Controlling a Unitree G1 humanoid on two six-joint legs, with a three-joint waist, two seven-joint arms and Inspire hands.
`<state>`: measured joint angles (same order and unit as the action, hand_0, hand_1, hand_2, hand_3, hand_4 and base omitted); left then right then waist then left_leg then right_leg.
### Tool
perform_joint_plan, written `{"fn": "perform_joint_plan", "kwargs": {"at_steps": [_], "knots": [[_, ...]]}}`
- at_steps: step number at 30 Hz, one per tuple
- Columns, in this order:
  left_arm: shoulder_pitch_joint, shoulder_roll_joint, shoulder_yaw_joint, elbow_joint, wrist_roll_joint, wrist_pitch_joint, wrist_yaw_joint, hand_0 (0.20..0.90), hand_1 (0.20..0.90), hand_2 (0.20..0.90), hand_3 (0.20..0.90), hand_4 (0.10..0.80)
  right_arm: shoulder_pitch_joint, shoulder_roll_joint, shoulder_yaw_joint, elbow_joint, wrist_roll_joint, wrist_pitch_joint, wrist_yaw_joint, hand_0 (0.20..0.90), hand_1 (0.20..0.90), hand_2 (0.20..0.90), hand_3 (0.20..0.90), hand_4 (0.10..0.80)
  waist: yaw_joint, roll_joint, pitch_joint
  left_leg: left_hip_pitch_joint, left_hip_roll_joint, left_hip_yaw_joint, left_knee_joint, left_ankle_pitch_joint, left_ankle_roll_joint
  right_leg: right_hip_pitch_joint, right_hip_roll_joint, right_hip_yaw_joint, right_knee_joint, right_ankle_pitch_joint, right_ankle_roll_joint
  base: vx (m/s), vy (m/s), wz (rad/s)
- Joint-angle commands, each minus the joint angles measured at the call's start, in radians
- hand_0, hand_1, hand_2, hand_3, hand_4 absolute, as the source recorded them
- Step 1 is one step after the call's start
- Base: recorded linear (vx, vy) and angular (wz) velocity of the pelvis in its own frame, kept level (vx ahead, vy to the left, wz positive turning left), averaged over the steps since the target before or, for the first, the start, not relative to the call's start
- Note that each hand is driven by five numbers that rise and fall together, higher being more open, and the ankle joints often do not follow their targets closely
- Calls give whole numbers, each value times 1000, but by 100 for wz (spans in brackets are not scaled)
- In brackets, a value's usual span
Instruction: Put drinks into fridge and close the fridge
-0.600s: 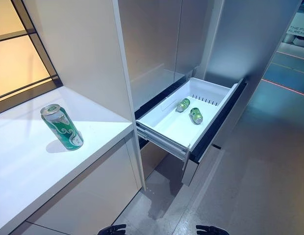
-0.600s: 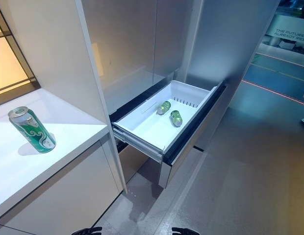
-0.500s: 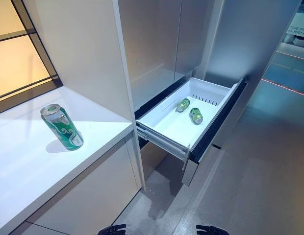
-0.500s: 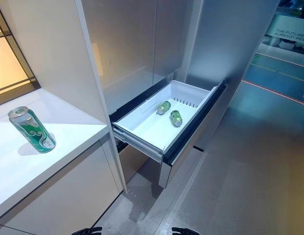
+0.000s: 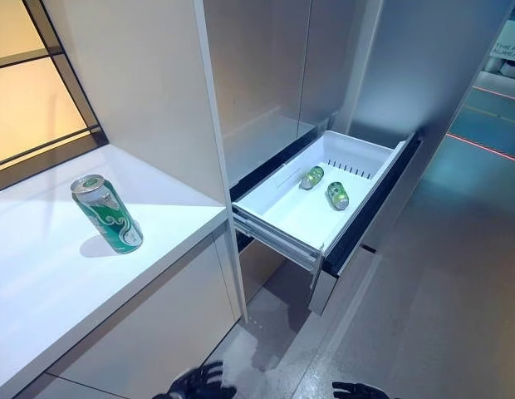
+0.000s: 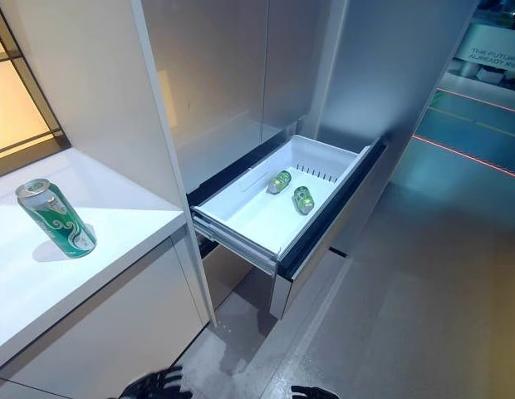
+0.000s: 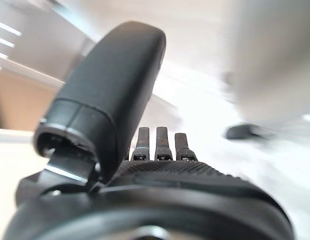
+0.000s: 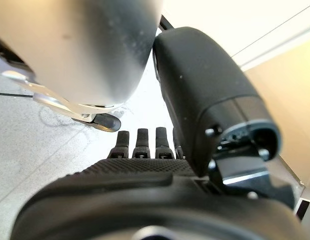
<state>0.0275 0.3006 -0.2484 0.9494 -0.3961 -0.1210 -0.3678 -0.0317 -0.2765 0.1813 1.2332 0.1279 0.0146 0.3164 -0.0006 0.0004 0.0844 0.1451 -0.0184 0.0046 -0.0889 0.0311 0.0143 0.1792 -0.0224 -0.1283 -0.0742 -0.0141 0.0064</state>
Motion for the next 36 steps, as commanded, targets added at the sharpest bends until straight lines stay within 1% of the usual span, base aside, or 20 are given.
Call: {"fn": "perform_joint_plan", "kwargs": {"at_steps": [1, 2, 3, 4, 6, 7, 9, 10, 13, 14, 16, 17, 18, 19, 20, 21, 24, 28, 31, 36], "knots": [[-140, 22, -9, -239, -184, -77, -137, 900, 900, 900, 900, 800, -62, -40, 18, 6, -11, 9, 52, 900, 900, 900, 900, 800, 18, 17, 23, -5, -29, 70, 52, -80, 12, -79, -3, 9, 67, 1, 45, -36, 17, 1], [-146, 43, -6, -315, -216, -66, -178, 900, 900, 900, 900, 800, -58, -43, 15, 2, -10, 6, 52, 900, 900, 900, 900, 800, 20, 20, 26, -7, -30, 67, 53, -80, 14, -80, -4, 9, 69, 1, 44, -31, 14, 1], [-157, 79, 7, -436, -258, -45, -237, 900, 900, 900, 900, 800, -51, -45, 9, 0, -9, -1, 51, 900, 900, 900, 900, 800, 22, 23, 27, -9, -30, 62, 53, -79, 16, -81, -4, 10, 69, 2, 44, 0, 0, 0], [-164, 103, 17, -525, -297, -20, -265, 900, 900, 900, 900, 800, -46, -45, 5, -1, -8, -5, 49, 900, 900, 900, 900, 800, 24, 24, 26, -9, -31, 59, 51, -78, 17, -81, -4, 11, 68, 2, 44, 0, 0, 0], [-170, 127, 38, -631, -352, 9, -302, 900, 900, 900, 900, 800, -42, -44, 4, 2, -5, -10, 44, 900, 900, 900, 900, 800, 27, 26, 24, -8, -32, 55, 48, -78, 18, -80, -4, 11, 67, 2, 45, 0, 0, 0], [-179, 143, 62, -733, -415, 28, -324, 900, 900, 900, 900, 800, -38, -41, 0, 5, -6, -17, 42, 900, 900, 900, 900, 800, 30, 26, 22, -7, -32, 52, 45, -78, 20, -80, -4, 10, 66, 1, 45, 14, -1, 6], [-197, 159, 112, -895, -507, 64, -294, 900, 900, 900, 900, 800, -27, -34, -3, 18, -7, -33, 35, 900, 900, 900, 900, 800, 32, 26, 17, -4, -34, 47, 40, -81, 23, -76, -4, 12, 62, -2, 45, 24, -5, 9], [-209, 164, 150, -988, -547, 73, -253, 900, 900, 900, 900, 800, -19, -28, -4, 30, -6, -47, 30, 900, 900, 900, 900, 800, 35, 25, 13, -1, -34, 43, 37, -83, 26, -73, -4, 13, 61, -5, 45, 37, -10, 7], [-226, 172, 228, -1103, -595, -11, -137, 900, 900, 900, 900, 800, 3, -8, 0, 50, -7, -73, 16, 900, 900, 900, 900, 800, 41, 20, 3, 6, -35, 34, 30, -88, 29, -63, -2, 18, 53, -11, 44, 42, -24, 2], [-228, 172, 259, -1128, -588, -73, -91, 900, 900, 900, 900, 800, 10, -1, 4, 56, -3, -80, 10, 900, 900, 900, 900, 800, 45, 17, -1, 8, -36, 29, 29, -89, 29, -57, -1, 18, 50, -14, 43, 50, -37, 0], [-228, 176, 309, -1162, -575, -137, -5, 900, 900, 900, 900, 800, 22, 12, 11, 62, 5, -90, -1, 900, 900, 900, 900, 800, 52, 13, -6, 14, -37, 22, 27, -91, 29, -48, 1, 16, 46, -19, 41, 47, -35, 0], [-225, 180, 334, -1164, -539, -193, 47, 900, 900, 900, 900, 800, 27, 19, 14, 62, 8, -91, -6, 900, 900, 900, 900, 800, 57, 11, -9, 16, -37, 16, 26, -91, 28, -43, 1, 13, 44, -21, 39, 44, -34, 0], [-222, 181, 350, -1170, -501, -232, 92, 900, 900, 900, 900, 800, 31, 25, 18, 62, 11, -92, -10, 900, 900, 900, 900, 800, 60, 9, -10, 18, -37, 13, 24, -91, 27, -38, 1, 10, 42, -23, 39, 39, -32, 0], [-224, 185, 364, -1181, -483, -239, 127, 900, 900, 900, 900, 800, 32, 29, 23, 60, 16, -91, -15, 900, 900, 900, 900, 800, 63, 8, -11, 20, -38, 10, 22, -91, 27, -36, 2, 6, 41, -25, 38, 36, -28, 2], [-223, 187, 384, -1189, -420, -266, 182, 900, 900, 900, 900, 800, 34, 36, 31, 56, 20, -87, -21, 900, 900, 900, 900, 800, 68, 6, -14, 22, -38, 5, 20, -90, 26, -33, 3, 4, 41, -27, 36, 29, -24, 6], [-222, 192, 396, -1194, -373, -275, 222, 900, 900, 900, 900, 800, 35, 41, 36, 53, 21, -84, -26, 900, 900, 900, 900, 800, 71, 4, -15, 22, -38, 1, 19, -90, 25, -31, 3, 1, 39, -29, 35, 28, -21, 10], [-220, 213, 418, -1213, -292, -284, 291, 900, 900, 900, 900, 800, 33, 50, 51, 49, 33, -78, -35, 900, 900, 900, 900, 800, 82, 2, -18, 24, -38, -7, 17, -89, 24, -27, 3, -8, 41, -33, 33, 25, -11, 16], [-226, 234, 436, -1228, -256, -269, 308, 900, 900, 900, 900, 800, 26, 52, 59, 52, 40, -73, -35, 900, 900, 900, 900, 800, 90, 2, -20, 26, -36, -12, 14, -88, 22, -25, 5, -15, 45, -39, 32, 21, -4, 11], [-231, 256, 446, -1232, -215, -251, 351, 900, 900, 900, 900, 800, 26, 53, 67, 50, 42, -70, -35, 900, 900, 900, 900, 800, 95, 4, -19, 26, -35, -18, 12, -88, 21, -25, 5, -18, 49, -43, 33, 16, -4, 8], [-224, 286, 461, -1205, -192, -231, 406, 900, 900, 900, 900, 800, 27, 48, 68, 46, 48, -64, -36, 900, 900, 900, 900, 800, 101, 9, -17, 27, -36, -25, 11, -86, 18, -19, 4, -25, 44, -42, 35, 2, -2, 2]]}}
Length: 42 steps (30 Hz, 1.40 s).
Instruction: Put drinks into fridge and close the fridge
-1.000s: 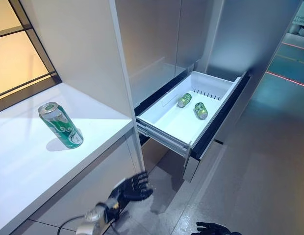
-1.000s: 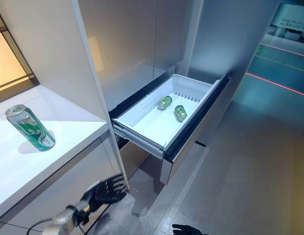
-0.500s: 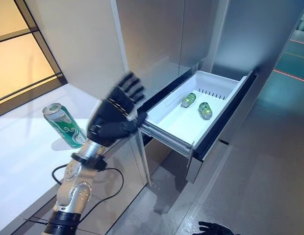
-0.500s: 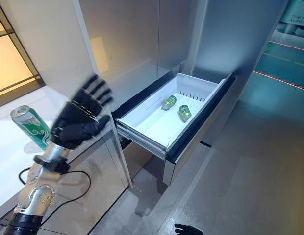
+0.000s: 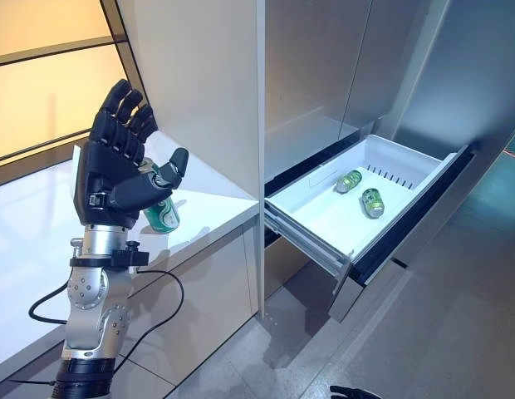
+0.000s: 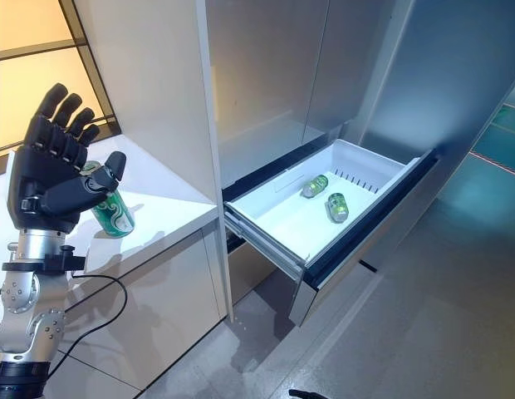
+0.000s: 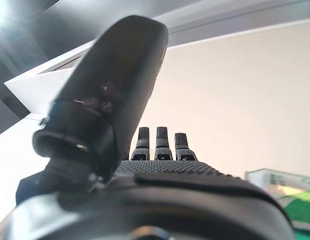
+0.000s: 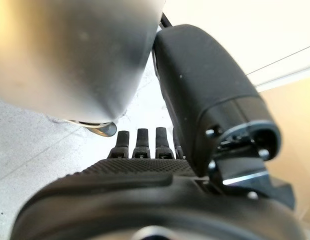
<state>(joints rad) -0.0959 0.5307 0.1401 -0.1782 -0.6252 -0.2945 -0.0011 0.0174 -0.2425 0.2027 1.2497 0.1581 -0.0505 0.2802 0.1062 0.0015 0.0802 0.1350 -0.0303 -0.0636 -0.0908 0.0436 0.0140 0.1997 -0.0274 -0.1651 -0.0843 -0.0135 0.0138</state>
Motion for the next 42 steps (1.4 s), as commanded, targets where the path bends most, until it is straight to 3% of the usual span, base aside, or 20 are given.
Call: {"fn": "perform_joint_plan", "kwargs": {"at_steps": [1, 16, 42], "knots": [[-97, 61, 77, -68, 42, -52, 50, 900, 900, 900, 900, 800, -21, 13, 46, 29, 17, 1, 0, 900, 900, 900, 900, 800, -6, 10, -12, 37, -25, 42, 13, -98, 17, -39, 8, 10, 54, -43, 28, 0, 0, 0], [-84, 124, 156, 68, 130, -65, 200, 900, 900, 900, 900, 800, -12, -3, 34, 20, -2, 13, 2, 900, 900, 900, 900, 800, -12, 19, -16, 43, -22, 49, 13, -98, 10, -35, 4, 7, 52, -46, 33, 0, 0, 0], [-115, 154, 115, 161, 21, 124, 52, 900, 900, 900, 900, 800, -24, -29, 27, 11, -39, 35, 26, 900, 900, 900, 900, 800, -32, 30, -15, 55, -20, 68, 14, -102, 13, -31, 6, 22, 61, -51, 36, 0, 0, 0]]}}
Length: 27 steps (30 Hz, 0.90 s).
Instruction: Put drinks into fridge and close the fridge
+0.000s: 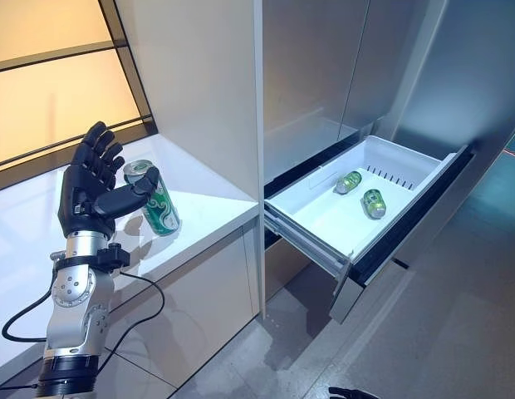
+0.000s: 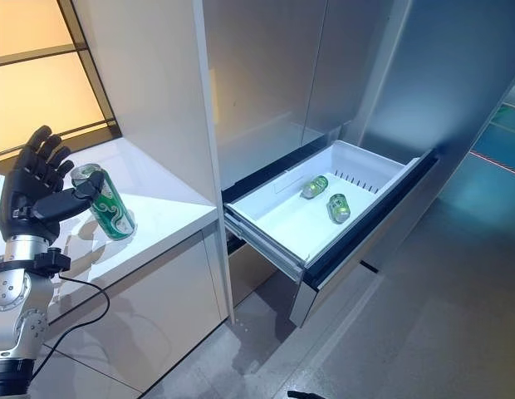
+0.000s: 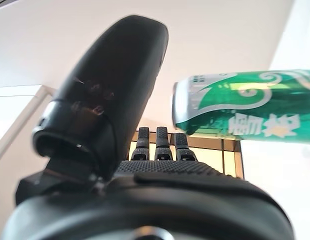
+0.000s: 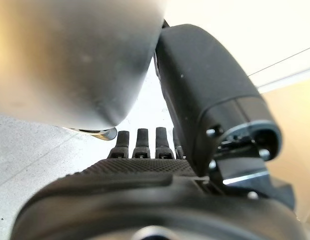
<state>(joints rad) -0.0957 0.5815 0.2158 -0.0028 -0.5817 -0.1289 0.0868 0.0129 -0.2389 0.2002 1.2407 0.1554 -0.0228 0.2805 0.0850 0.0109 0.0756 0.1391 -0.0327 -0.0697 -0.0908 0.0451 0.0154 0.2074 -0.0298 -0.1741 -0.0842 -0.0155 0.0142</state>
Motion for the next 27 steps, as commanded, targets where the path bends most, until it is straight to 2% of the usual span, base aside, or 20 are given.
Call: {"fn": "perform_joint_plan", "kwargs": {"at_steps": [1, 11, 27], "knots": [[-120, 106, 37, -11, -29, -34, -39, 900, 900, 900, 900, 800, -20, -34, 30, 19, -36, 9, 26, 900, 900, 900, 900, 800, -12, 21, -11, 52, -18, 75, 14, -104, 12, -39, 9, 31, 61, -49, 36, 0, 0, 0], [-151, 141, 27, 56, 49, -14, 11, 900, 900, 900, 900, 800, -19, -39, 33, 15, -31, 15, 26, 900, 900, 900, 900, 800, -24, 23, -15, 56, -19, 84, 14, -106, 12, -37, 9, 41, 59, -48, 39, 0, 0, 0], [-215, 159, 1, 92, 1, 19, 9, 900, 900, 900, 900, 800, -19, -37, 39, 21, -32, 16, 24, 900, 900, 900, 900, 800, -42, 25, -18, 59, -17, 99, 13, -108, 11, -39, 10, 54, 58, -45, 43, 1, 1, -1]]}}
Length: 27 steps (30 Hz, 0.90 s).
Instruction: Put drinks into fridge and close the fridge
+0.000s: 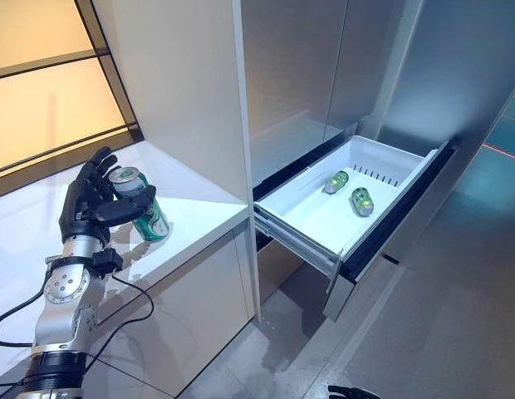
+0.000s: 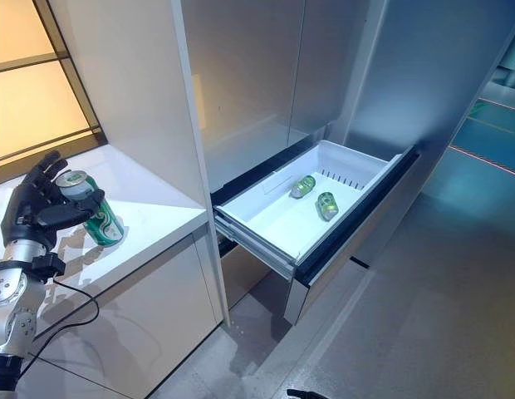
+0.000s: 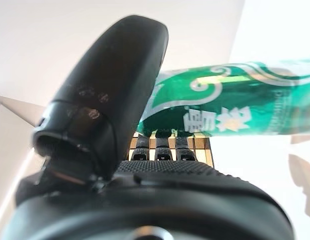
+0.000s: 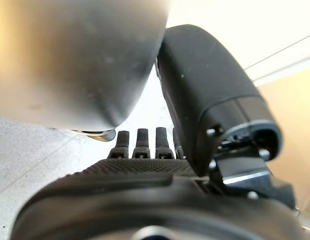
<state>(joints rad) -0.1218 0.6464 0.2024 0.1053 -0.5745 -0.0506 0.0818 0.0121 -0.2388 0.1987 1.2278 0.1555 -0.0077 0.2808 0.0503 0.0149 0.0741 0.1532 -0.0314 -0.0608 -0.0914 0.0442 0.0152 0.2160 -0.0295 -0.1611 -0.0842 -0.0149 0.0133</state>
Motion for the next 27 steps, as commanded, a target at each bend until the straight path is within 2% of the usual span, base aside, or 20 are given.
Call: {"fn": "perform_joint_plan", "kwargs": {"at_steps": [1, 17, 26, 27], "knots": [[-195, 95, 11, -15, -8, -56, 18, 900, 900, 900, 900, 800, -19, -37, 42, 35, -32, 0, 23, 900, 900, 900, 900, 800, -8, 22, -16, 45, -18, 91, 14, -107, 12, -48, 10, 42, 58, -45, 44, 0, 0, 0], [-247, 99, -31, 49, -1, -10, 32, 900, 900, 900, 900, 800, -17, -40, 47, 37, -25, 2, 18, 900, 900, 900, 900, 800, -28, 23, -15, 51, -21, 101, 15, -111, 17, -51, 11, 60, 65, -46, 45, 2, 2, -1], [-252, 94, -39, 83, -12, -18, 38, 900, 900, 900, 900, 800, -15, -41, 46, 42, -25, -3, 19, 900, 900, 900, 900, 800, -33, 23, -16, 52, -22, 104, 15, -112, 17, -51, 12, 65, 63, -45, 46, 4, 1, -1], [-254, 93, -40, 87, -19, -25, 40, 792, 792, 792, 774, 674, -18, -41, 46, 44, -23, -2, 19, 900, 900, 900, 900, 800, -33, 23, -17, 52, -22, 104, 15, -112, 17, -51, 12, 65, 63, -45, 46, 0, 0, 0]]}}
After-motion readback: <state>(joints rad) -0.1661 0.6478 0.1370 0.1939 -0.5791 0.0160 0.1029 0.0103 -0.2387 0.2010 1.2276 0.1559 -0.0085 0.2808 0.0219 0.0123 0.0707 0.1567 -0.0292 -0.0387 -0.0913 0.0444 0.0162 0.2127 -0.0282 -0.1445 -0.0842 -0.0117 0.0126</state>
